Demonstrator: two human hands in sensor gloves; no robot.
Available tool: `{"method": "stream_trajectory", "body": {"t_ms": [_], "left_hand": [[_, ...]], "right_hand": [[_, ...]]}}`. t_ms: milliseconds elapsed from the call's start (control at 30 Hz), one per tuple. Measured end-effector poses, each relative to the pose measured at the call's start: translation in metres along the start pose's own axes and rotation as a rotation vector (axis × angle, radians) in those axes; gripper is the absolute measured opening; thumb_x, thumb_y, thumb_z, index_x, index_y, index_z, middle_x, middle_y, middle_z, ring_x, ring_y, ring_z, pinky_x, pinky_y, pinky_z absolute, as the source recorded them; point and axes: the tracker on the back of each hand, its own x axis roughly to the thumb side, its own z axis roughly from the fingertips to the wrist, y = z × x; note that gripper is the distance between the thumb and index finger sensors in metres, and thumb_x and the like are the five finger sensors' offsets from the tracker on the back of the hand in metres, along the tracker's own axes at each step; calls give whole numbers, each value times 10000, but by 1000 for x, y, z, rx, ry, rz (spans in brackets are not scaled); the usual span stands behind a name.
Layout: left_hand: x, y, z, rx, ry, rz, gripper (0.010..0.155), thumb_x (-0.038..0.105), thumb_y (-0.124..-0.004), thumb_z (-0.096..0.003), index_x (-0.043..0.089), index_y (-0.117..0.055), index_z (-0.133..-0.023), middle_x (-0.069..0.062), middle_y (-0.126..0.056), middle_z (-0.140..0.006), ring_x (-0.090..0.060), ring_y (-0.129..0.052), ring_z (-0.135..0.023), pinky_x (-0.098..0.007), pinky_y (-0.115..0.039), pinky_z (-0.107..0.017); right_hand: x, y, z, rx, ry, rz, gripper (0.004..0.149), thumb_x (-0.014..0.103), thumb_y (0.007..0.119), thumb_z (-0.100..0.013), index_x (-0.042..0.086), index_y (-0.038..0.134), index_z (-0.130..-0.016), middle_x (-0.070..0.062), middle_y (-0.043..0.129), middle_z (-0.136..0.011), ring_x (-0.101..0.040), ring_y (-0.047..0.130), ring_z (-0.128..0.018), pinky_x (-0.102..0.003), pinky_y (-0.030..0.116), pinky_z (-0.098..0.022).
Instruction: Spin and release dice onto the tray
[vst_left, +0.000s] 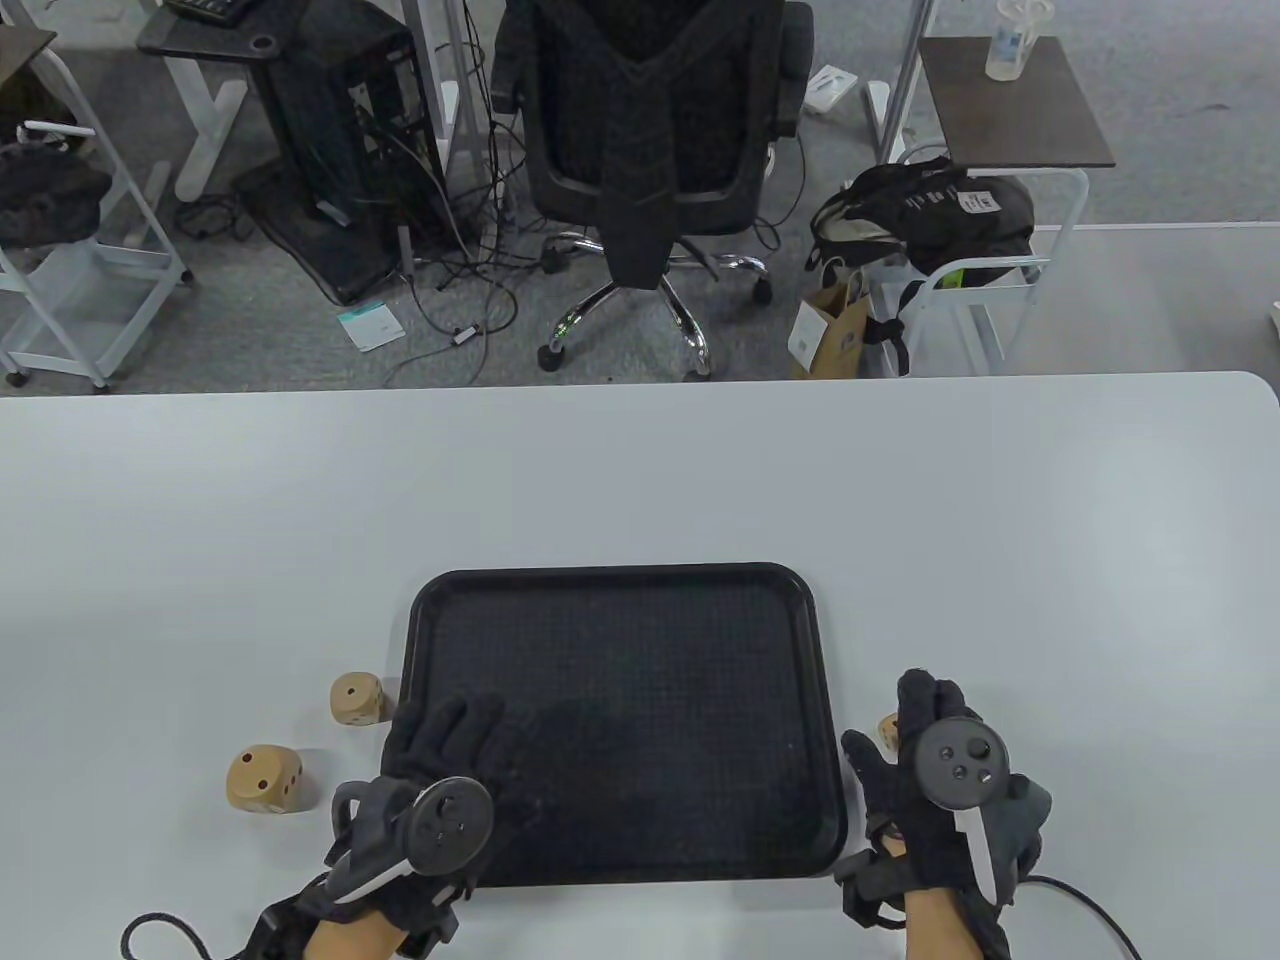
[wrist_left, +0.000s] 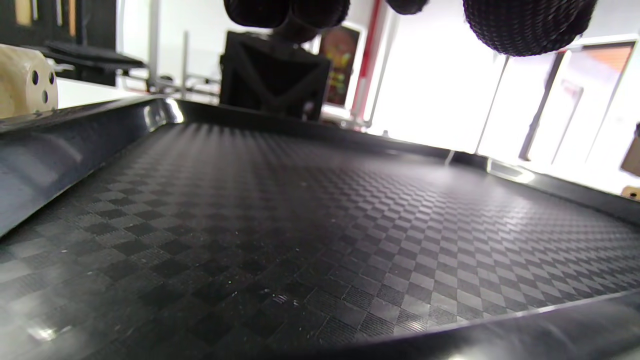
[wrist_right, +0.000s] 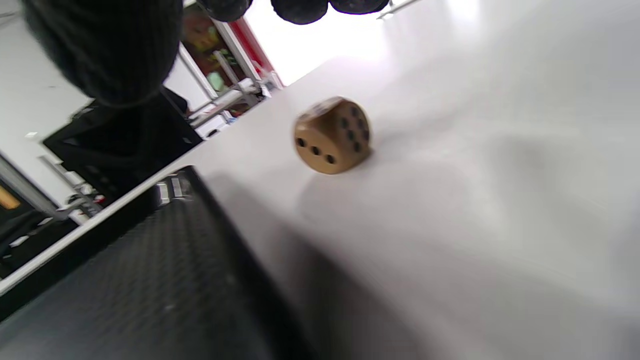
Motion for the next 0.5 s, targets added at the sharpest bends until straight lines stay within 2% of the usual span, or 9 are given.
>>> {"method": "stream_trajectory", "body": {"t_ms": [267,500], "left_hand": [[-4,-1,-1,-15,15,13,766,603,-666,-425,334,-364,-1076,-113,-368,-1171,-452,-472,-1068,-736,-244,-775],[-6,-1,-1,-19,17,25,765,603,-667,-425,334,-368,-1075,-114,-372,-1171,-454,-476,-1067,-736,-246,-775]], "right_hand": [[-10,15,-16,-17,143,125,773,497,849,-384,391,455,-1041,45,497,-1133,-268,528,-1071,-580,435,-815],[-4,22,-19,-75,145,233,662,434,874,-401,392,584,-995,68,662,-1060,-231,684,-995,-544,523,-789]]}}
